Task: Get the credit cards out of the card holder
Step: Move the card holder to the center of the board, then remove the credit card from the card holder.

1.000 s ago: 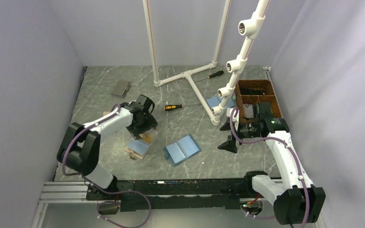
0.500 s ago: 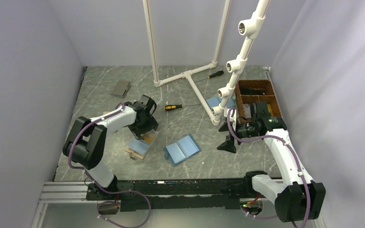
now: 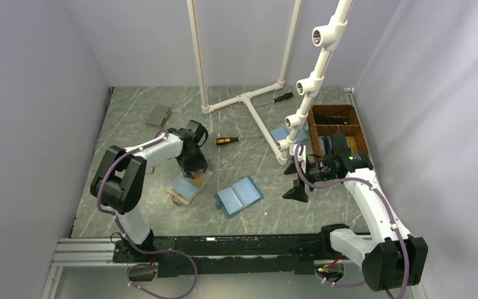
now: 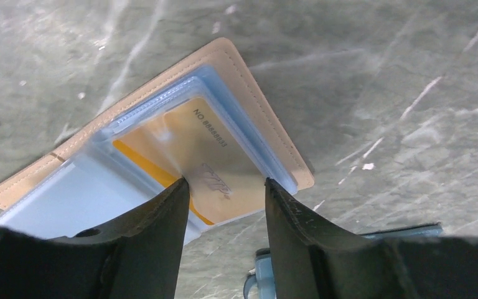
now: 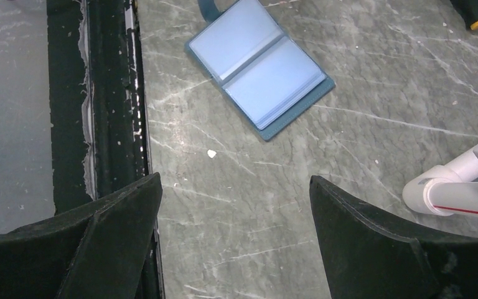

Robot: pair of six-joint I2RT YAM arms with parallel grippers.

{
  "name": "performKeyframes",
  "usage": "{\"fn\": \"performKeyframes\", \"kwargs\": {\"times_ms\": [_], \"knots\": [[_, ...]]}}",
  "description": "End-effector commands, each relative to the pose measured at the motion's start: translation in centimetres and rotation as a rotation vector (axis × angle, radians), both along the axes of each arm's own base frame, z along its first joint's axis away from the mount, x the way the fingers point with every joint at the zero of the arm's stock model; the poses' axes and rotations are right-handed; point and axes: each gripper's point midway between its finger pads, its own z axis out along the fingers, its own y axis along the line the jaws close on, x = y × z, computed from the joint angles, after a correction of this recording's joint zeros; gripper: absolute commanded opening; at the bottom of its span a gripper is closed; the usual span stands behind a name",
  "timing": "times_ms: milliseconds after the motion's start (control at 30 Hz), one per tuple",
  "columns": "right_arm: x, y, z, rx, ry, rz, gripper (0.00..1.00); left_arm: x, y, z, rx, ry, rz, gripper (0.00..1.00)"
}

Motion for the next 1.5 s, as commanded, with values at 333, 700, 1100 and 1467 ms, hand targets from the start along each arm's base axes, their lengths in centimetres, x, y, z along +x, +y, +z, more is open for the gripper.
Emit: {"fn": "performKeyframes", "kwargs": {"times_ms": [333, 700, 1100, 1467], "knots": [[-0.3, 0.8, 0.2, -0.002, -0.045, 0.048, 0.90, 4.4, -9.2, 0.2, -0.363, -0.106, -0.436, 0.42], [0.3, 2.7, -1.6, -0.162, -0.103, 0.096, 0.83, 5.1, -8.0, 6.2, -0.320, -0.358, -0.524, 0.67], [1.1, 7.5, -2.9, -0.439, -0.176, 0.204, 0.66, 0.8, -3.2, 10.0, -0.342, -0.618, -0.302, 0.99], [7.9, 14.3, -2.0, -0.423, -0.143, -0.101, 0.08, -1.4, -3.1, 11.9, -0.540, -0.769, -0.245, 0.99]]}}
